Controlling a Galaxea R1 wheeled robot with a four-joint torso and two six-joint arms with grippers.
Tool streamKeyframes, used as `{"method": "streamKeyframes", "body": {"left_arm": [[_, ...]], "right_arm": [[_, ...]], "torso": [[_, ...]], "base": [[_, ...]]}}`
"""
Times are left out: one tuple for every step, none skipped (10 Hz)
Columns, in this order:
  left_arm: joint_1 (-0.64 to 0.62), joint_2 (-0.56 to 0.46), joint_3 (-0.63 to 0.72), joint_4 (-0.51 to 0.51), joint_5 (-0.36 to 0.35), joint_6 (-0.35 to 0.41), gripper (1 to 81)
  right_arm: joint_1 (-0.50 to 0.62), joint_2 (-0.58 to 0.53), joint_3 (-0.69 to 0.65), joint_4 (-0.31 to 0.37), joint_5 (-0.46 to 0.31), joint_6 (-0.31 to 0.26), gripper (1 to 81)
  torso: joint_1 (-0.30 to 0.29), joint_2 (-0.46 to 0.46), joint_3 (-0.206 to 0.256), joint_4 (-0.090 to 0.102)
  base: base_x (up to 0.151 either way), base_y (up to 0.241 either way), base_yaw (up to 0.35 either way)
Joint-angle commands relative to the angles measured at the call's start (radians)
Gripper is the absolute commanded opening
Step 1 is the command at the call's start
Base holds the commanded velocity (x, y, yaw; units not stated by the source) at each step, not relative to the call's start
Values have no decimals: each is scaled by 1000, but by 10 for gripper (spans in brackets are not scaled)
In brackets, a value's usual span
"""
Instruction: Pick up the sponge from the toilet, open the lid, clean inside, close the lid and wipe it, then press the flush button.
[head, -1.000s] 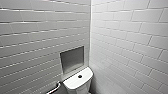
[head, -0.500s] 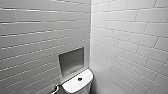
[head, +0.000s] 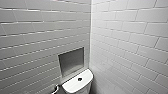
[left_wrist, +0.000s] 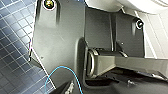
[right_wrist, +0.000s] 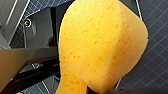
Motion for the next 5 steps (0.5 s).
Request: {"method": "streamKeyframes", "body": {"left_arm": [[-39,-65,102,4,54,3,811],[-47,-111,173,4,52,1,811],[-64,-160,247,6,54,1,811],[-85,-213,315,4,61,0,811],[-108,-255,372,9,66,1,811]], "right_arm": [[36,-199,341,-8,-60,-3,10],[46,-258,436,-5,-43,-1,10],[50,-309,509,-5,-20,2,10],[56,-346,567,-5,-2,2,10],[64,-368,598,-5,1,2,10]], "torso": [[0,0,0,0],[0,0,0,0],[0,0,0,0],[0,0,0,0],[0,0,-33,0]], "base": [[0,0,0],[0,0,0],[0,0,0],[0,0,0],[0,0,0]]}}
